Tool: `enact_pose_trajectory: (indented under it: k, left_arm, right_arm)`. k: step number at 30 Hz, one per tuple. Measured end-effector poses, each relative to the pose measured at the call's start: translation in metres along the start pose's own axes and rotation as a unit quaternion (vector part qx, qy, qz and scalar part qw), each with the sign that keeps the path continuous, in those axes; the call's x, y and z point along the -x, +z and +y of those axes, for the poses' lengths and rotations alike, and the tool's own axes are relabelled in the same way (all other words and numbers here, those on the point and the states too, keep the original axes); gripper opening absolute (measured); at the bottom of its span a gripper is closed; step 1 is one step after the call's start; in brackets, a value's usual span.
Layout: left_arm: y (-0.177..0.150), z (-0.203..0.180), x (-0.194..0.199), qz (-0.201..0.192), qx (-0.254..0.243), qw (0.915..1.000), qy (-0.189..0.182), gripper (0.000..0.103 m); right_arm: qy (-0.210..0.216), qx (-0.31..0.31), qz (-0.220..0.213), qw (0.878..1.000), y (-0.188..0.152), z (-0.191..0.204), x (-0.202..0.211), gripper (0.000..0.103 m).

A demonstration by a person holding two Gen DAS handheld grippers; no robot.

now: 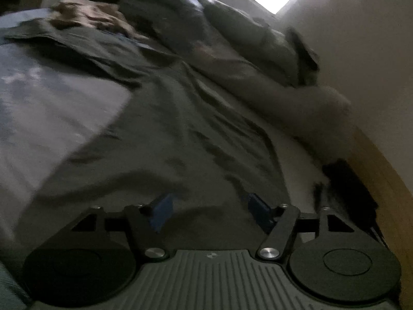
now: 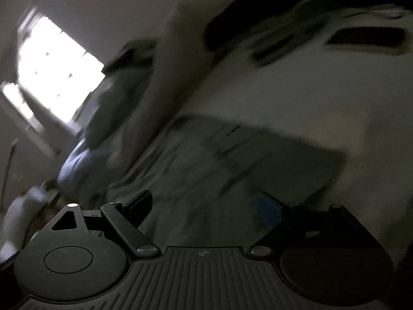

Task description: Fold clothes

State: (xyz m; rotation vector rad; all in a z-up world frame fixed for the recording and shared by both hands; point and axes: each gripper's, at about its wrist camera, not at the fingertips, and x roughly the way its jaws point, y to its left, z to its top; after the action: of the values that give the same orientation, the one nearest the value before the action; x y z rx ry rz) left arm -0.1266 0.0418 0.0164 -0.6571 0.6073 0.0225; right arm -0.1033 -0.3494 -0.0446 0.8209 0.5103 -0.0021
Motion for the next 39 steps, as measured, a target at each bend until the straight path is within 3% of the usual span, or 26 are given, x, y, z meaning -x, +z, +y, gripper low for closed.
enact_pose_trajectory:
  k: [3,8,13,16,20,26,32,36,39]
  left_arm:
    - [-0.005,-0.015,-0.008,0.011,-0.032,0.9991,-0.026,0.080]
    - [-0.011,-0.031,-0.021,0.026,-0.064,0.9959,-0.059,0.081]
    - [-0.016,-0.032,-0.026,0.046,-0.039,0.9946,-0.085,0.084]
    - [-0.015,-0.032,-0.024,0.057,-0.022,0.9927,-0.104,0.086]
    - [-0.007,-0.030,-0.023,0.064,-0.012,0.9914,-0.113,0.087]
    - [0.010,-0.015,-0.015,0.044,0.026,0.9921,-0.114,0.089]
    - [0.020,-0.007,-0.013,0.041,0.037,0.9920,-0.113,0.089]
    - [0.025,-0.003,-0.009,0.030,0.037,0.9923,-0.114,0.089]
    - [0.027,0.003,-0.010,0.027,0.050,0.9924,-0.109,0.089]
  right_arm:
    - [-0.042,-0.033,-0.022,0.998,0.010,-0.020,0.003,0.088]
    - [-0.082,-0.075,-0.033,0.993,0.016,-0.049,0.004,0.088]
    - [-0.054,-0.207,-0.016,0.977,0.012,-0.092,0.000,0.088]
    - [-0.044,-0.232,-0.013,0.972,0.013,-0.100,-0.008,0.090]
    - [-0.046,-0.218,-0.012,0.975,0.013,-0.098,-0.019,0.091]
    - [-0.070,-0.133,0.013,0.989,0.030,-0.077,-0.044,0.100]
    - [-0.082,-0.107,-0.008,0.991,0.032,-0.070,-0.054,0.099]
    - [-0.111,-0.073,-0.008,0.991,0.032,-0.060,-0.056,0.090]
    - [-0.128,-0.078,-0.012,0.989,0.031,-0.061,-0.048,0.071]
